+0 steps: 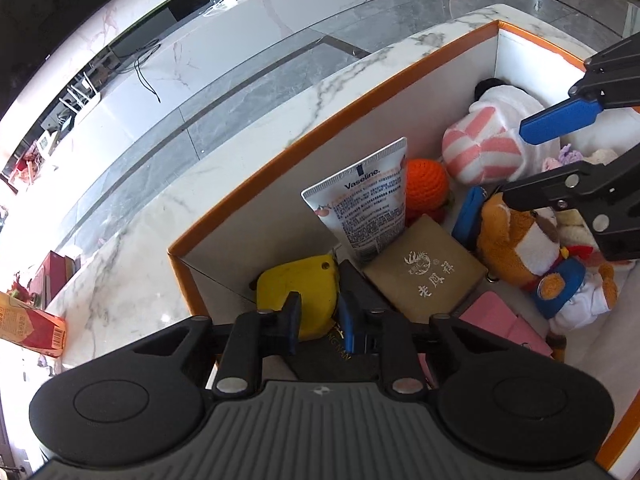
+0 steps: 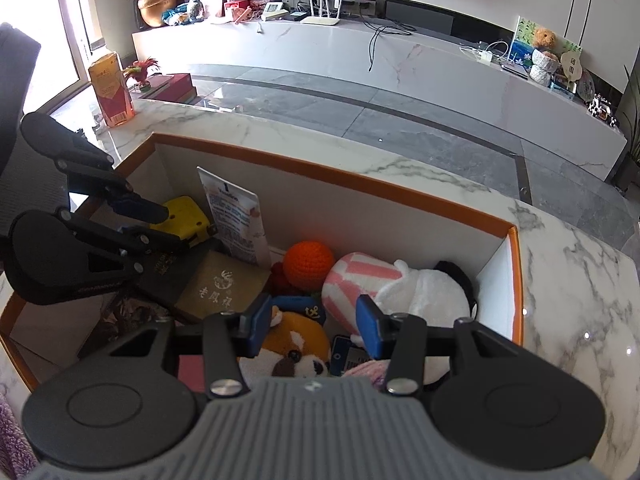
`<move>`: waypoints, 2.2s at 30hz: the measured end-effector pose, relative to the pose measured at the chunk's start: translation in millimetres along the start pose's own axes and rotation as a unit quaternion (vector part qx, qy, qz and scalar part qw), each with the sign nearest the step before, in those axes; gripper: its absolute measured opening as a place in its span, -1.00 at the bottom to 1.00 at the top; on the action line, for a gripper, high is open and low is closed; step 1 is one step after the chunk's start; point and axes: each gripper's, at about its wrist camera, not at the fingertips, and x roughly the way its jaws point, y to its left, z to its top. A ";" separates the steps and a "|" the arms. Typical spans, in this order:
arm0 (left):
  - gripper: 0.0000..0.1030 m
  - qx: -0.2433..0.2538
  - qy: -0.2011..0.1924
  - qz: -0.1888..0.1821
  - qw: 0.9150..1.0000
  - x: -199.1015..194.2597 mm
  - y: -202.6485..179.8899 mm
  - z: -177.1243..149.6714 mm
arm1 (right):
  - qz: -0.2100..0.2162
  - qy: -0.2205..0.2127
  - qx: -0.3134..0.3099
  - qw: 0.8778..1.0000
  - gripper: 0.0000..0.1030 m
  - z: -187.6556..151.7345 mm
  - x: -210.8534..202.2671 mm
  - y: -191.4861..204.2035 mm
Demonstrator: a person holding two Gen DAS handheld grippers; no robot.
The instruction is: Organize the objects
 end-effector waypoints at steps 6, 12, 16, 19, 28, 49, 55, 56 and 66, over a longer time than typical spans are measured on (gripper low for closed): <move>-0.14 0.026 0.002 -0.009 1.000 -0.7 -2.2 -6.1 | 0.001 0.003 0.004 1.000 -0.05 -2.0 1.2 -2.9; -0.07 0.071 0.013 0.024 0.997 10.7 -13.6 -5.5 | 0.005 0.005 0.008 1.000 -0.05 -2.4 4.2 -2.2; -0.20 0.093 0.023 0.049 0.994 19.4 -14.4 -0.3 | 0.007 0.004 0.005 1.000 -0.05 -3.4 2.7 -0.9; -0.32 0.066 0.014 0.037 0.997 17.2 -4.3 4.6 | 0.007 0.003 0.009 1.000 -0.05 -3.7 1.6 -2.9; -0.80 0.055 -0.011 0.056 0.997 9.3 5.3 13.0 | 0.009 0.003 0.010 1.000 -0.05 -3.2 2.5 -3.1; 0.08 -0.045 -0.087 0.013 0.995 -80.1 0.9 -6.3 | 0.005 -0.025 0.007 1.000 0.19 -0.8 -49.7 8.5; 0.50 -0.090 -0.143 0.013 0.986 -130.2 -8.1 -18.1 | -0.003 -0.057 0.023 0.998 0.44 -6.7 -99.4 10.2; 0.54 -0.100 -0.152 0.016 0.983 -137.0 -9.5 -21.1 | -0.005 -0.063 0.028 0.998 0.47 -9.1 -108.1 10.5; 0.72 -0.199 -0.208 0.091 0.953 -189.0 -37.3 -52.7 | -0.026 -0.113 0.095 0.989 0.70 -45.9 -175.0 20.4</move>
